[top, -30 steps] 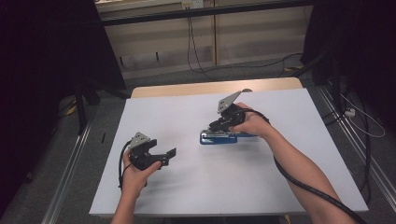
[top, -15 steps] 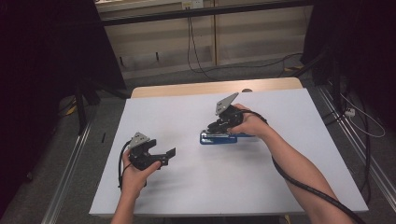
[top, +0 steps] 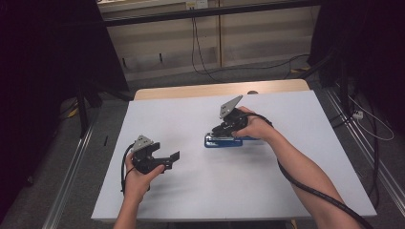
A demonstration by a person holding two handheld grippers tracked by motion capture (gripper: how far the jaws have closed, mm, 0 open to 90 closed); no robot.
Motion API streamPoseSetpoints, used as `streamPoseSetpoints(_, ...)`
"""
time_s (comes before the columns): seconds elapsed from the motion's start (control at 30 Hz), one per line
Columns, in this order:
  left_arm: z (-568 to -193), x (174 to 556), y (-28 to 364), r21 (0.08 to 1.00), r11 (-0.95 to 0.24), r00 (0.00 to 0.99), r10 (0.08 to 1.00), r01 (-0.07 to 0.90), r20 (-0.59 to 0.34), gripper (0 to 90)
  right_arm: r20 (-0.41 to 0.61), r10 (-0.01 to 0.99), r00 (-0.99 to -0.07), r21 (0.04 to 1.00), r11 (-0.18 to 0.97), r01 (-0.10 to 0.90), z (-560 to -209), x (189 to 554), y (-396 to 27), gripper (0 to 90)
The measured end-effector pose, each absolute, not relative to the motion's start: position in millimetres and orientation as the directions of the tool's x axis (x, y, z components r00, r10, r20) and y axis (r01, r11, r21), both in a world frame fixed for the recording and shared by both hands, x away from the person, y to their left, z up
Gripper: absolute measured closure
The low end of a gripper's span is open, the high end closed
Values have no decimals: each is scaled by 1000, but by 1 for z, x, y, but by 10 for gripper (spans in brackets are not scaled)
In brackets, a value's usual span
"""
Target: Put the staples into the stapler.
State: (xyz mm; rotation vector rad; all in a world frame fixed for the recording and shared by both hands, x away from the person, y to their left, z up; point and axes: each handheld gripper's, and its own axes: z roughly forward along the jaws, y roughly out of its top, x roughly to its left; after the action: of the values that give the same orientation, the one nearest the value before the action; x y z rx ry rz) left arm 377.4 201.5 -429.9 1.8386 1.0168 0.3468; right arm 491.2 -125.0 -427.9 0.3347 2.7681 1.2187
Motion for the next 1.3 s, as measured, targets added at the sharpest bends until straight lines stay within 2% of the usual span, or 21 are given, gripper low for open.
streamPoseSetpoints(1.3,-430,378,204,850,-179,606,772,496,-191,66,-1,217,-976,736,661,146,-432,495,-116,786)
